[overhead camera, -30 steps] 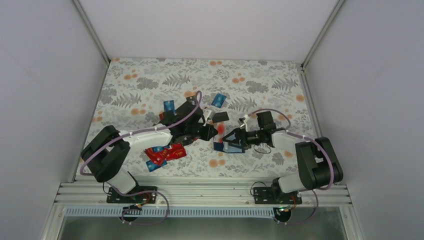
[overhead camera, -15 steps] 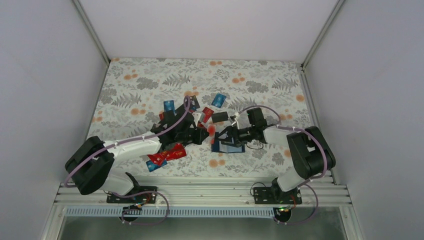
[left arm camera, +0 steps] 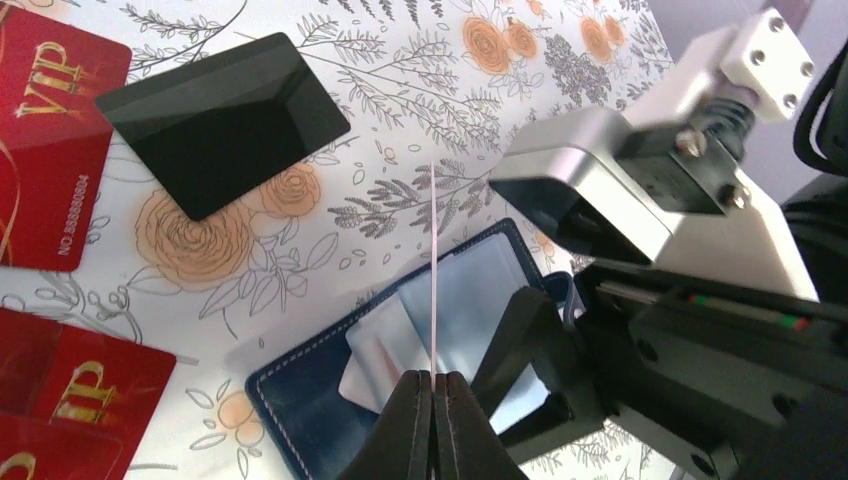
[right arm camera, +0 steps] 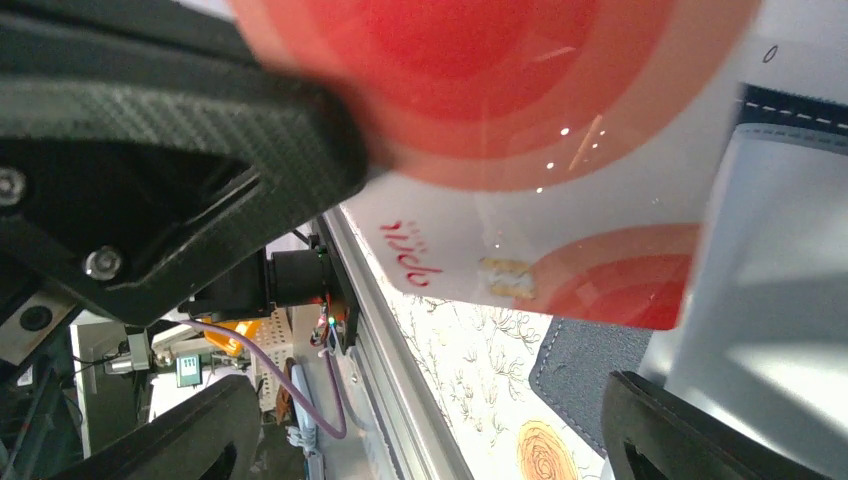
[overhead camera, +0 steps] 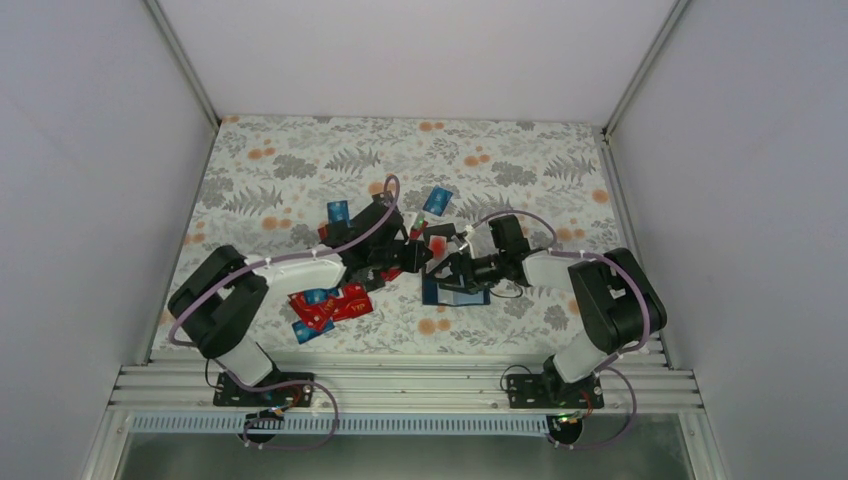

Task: Put the credit cards into the card holder

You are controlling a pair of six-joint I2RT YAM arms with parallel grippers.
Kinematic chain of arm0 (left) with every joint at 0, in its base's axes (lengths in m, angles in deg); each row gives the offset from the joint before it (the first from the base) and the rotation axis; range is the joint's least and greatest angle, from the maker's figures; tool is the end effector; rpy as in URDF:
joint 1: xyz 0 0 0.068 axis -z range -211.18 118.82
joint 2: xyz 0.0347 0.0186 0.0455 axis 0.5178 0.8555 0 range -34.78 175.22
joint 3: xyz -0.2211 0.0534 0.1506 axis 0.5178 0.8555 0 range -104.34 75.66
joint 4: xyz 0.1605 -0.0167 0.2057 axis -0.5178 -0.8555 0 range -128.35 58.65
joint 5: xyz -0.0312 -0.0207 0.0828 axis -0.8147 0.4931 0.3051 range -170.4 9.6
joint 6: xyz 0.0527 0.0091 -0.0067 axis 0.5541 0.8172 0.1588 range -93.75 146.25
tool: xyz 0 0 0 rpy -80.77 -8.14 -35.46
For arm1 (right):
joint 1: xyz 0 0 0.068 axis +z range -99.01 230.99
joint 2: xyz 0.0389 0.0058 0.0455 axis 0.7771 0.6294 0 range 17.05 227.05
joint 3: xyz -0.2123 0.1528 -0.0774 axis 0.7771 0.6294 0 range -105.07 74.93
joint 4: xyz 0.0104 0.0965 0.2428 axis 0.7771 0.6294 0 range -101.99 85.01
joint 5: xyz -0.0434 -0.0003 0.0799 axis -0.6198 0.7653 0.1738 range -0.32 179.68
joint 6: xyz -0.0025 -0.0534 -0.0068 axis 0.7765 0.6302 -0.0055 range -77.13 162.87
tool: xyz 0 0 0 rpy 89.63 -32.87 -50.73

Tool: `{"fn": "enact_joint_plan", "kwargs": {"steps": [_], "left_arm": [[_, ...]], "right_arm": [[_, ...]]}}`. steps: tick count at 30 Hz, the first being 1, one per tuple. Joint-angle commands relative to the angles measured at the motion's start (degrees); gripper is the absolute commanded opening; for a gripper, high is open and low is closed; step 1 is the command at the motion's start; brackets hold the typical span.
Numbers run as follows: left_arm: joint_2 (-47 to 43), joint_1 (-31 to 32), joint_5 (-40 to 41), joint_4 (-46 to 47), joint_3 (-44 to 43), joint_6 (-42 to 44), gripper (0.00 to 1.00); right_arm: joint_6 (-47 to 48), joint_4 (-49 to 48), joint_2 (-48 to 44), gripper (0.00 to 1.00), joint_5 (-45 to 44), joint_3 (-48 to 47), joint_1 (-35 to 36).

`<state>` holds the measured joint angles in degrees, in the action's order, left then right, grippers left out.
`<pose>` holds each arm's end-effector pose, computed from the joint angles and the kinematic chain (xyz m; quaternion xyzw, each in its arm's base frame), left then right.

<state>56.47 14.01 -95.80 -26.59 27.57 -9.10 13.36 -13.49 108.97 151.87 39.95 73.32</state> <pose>0.2262 -0.2411 0.1863 0.1347 0.8839 -0.3708 0.2511 0.2324 0.1294 0.1302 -0.1019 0.8257 0.5547 0.0132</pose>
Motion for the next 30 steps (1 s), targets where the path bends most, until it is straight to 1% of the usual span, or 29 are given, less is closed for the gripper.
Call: {"fn": "enact_joint_plan", "kwargs": {"steps": [1, 10, 14, 21, 23, 26, 30], "left_arm": [[2.96, -1.15, -3.23, 3.51, -2.95, 0.68, 0.02], [9.58, -1.65, -7.63, 5.25, -6.65, 0.12, 0.02], [10.74, -1.46, -7.37, 4.42, -5.57, -0.68, 0.02], [11.74, -0.04, -7.80, 4.91, -4.42, -1.20, 0.02], [11.60, 0.14, -7.79, 4.83, -4.45, -1.29, 0.02], [11.34, 0.29, -8.00, 4.52, -4.52, -1.50, 0.03], [10.81, 0.55, -8.35, 3.65, -4.39, -2.89, 0.02]], "right_arm": [[0.69, -1.18, 0.58, 0.87, 0.46, -0.82, 0.96], [1.26, -0.89, 1.30, 0.87, 0.52, -1.37, 1.49], [5.36, 6.07, -0.78, 0.86, -1.49, -3.69, 0.97], [7.19, 15.07, -7.53, 0.85, -4.75, -4.07, -1.89], [6.59, 17.83, -9.75, 0.85, -9.14, -3.78, -2.59], [4.18, 21.91, -13.45, 0.83, -20.63, -3.49, -2.70], [0.65, 24.65, -18.18, 0.80, -31.22, -2.24, -2.89]]}}
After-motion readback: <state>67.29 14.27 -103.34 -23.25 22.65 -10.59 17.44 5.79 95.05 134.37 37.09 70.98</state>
